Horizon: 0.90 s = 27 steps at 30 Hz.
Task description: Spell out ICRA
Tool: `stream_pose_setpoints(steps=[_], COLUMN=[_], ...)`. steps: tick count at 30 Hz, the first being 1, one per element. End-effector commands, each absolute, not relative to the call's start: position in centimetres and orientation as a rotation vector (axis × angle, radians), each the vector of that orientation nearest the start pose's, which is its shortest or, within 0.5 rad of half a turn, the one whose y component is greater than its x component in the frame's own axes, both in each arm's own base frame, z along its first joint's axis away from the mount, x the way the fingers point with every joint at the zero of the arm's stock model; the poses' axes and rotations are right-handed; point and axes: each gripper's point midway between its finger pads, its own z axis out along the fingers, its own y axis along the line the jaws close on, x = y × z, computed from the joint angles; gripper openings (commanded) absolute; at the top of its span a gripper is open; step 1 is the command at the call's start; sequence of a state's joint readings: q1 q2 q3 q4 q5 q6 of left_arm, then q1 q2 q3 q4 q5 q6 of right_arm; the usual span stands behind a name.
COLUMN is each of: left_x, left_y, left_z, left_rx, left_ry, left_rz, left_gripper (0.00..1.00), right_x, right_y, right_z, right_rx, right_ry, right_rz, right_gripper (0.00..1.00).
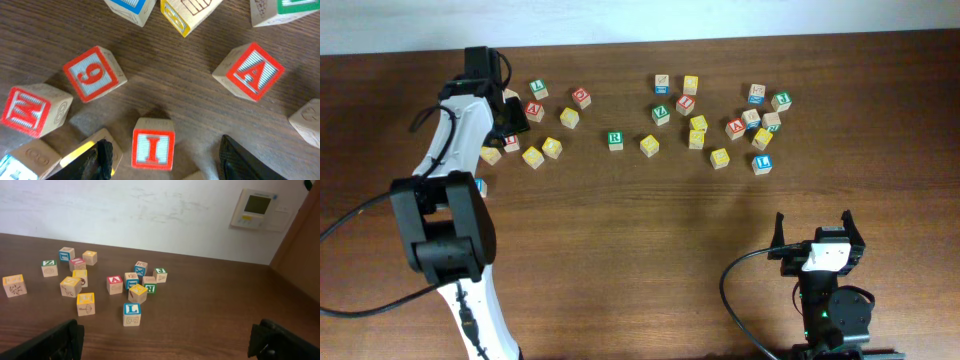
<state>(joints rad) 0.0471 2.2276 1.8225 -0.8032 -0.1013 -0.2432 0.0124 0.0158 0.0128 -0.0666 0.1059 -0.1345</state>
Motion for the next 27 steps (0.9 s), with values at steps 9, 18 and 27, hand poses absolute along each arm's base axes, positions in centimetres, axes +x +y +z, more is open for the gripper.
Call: stream_pose_setpoints(steps=[9,18,27], left_x=[51.8,51.6,51.6], left_y=[5.2,5.6,5.6], left_z=[0.7,0.4,1.3], left_rx=[-0.453,-0.466,-0.467], left_ry=[2.792,2.799,2.810], left_rz=[0.095,0.099,0.100], left_gripper=[0.48,0.36,0.19], right_x=[24.5,24.5,24.5], right_y=[-1.9,-1.9,-1.9], right_z=[15.7,15.7,15.7], right_rx=[-0.026,-0.026,-0.026], right_ry=[1.647,1.647,1.647], right_rz=[-0.195,-0.195,-0.195], right_gripper=[0.98,0.98,0.98])
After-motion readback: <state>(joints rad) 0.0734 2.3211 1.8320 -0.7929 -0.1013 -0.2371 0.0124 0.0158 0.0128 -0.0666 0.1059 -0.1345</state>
